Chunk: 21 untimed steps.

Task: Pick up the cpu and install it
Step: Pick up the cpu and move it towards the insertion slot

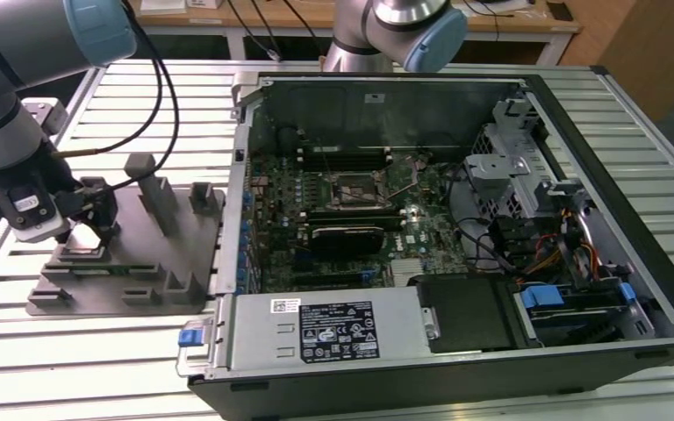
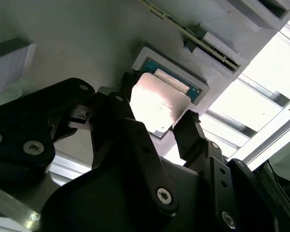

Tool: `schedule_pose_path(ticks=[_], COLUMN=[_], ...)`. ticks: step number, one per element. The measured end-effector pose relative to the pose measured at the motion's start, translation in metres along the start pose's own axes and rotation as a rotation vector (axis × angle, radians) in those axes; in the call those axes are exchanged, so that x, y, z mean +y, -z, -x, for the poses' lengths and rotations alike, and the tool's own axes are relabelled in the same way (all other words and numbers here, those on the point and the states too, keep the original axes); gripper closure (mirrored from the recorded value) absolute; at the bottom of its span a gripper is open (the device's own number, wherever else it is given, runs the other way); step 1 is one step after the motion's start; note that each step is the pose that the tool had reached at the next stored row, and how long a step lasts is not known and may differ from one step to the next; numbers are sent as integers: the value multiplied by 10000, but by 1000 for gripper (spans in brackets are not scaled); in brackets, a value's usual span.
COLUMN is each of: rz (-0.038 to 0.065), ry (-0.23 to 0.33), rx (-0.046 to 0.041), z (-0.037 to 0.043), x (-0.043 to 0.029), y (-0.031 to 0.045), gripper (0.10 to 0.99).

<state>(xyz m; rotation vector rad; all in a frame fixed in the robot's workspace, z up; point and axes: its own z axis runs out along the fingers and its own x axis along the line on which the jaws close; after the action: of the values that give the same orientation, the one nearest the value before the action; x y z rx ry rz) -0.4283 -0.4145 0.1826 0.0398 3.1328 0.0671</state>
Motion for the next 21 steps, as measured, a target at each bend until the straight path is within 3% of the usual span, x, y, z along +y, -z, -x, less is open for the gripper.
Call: schedule_pose_path(ticks=[6,7,17,18,21], rz=[-1,0,3,1,0], ry=[0,0,0,-1,-1], rx=[1,0,-5,-2,-1], z=[0,0,1,1,1], x=[0,0,1,4,6], y=[-2,-2,2,75,136], gripper=[478,541,545,545,545])
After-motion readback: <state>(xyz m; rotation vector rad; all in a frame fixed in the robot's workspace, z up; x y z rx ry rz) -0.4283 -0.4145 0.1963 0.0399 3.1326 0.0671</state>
